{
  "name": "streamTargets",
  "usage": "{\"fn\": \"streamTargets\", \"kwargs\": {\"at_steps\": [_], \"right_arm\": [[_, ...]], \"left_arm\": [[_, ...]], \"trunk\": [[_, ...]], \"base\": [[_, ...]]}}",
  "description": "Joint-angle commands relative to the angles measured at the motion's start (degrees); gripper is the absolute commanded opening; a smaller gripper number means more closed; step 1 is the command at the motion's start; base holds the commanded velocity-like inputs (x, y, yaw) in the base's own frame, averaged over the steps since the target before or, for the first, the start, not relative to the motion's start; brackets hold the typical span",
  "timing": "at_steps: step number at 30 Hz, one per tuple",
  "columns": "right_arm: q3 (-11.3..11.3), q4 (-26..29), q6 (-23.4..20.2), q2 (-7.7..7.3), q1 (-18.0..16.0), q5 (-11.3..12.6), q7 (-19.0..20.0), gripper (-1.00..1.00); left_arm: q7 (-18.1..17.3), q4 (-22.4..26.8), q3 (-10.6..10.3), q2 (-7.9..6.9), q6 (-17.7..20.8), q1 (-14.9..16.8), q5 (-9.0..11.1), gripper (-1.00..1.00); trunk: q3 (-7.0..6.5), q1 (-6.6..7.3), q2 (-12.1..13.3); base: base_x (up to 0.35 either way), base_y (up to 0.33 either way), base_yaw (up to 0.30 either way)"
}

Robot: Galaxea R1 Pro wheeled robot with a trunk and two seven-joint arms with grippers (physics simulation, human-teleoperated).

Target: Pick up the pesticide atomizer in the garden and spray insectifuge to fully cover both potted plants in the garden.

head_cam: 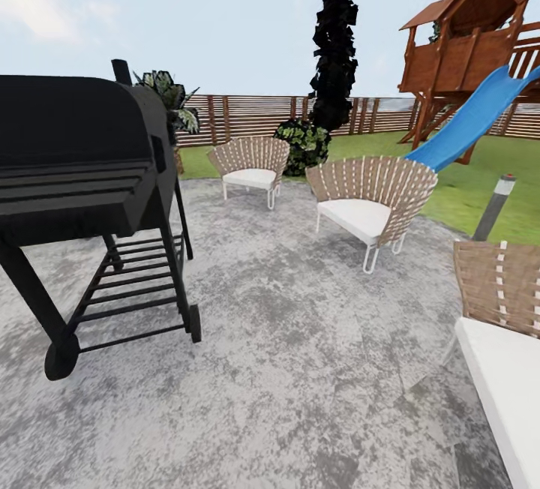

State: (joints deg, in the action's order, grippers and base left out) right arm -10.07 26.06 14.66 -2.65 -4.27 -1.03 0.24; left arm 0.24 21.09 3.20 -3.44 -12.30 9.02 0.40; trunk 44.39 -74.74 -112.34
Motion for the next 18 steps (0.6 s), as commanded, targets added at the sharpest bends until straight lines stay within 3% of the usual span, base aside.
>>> {"fn": "streamTargets", "kwargs": {"at_steps": [1,18], "right_arm": [[-0.1,-0.1,0.2,0.02,0.0,-0.1,0.0,1.00],[-0.1,0.0,0.2,0.02,0.0,-0.1,0.1,1.00]], "left_arm": [[0.0,-0.1,0.1,0.01,-0.2,0.0,0.0,1.00],[0.0,-0.1,0.1,0.01,-0.2,0.0,0.0,1.00]], "trunk": [[0.05,-0.02,0.0],[0.05,-0.02,0.0]], "base": [[0.327,-0.149,0.000],[0.327,-0.149,0.000]]}}
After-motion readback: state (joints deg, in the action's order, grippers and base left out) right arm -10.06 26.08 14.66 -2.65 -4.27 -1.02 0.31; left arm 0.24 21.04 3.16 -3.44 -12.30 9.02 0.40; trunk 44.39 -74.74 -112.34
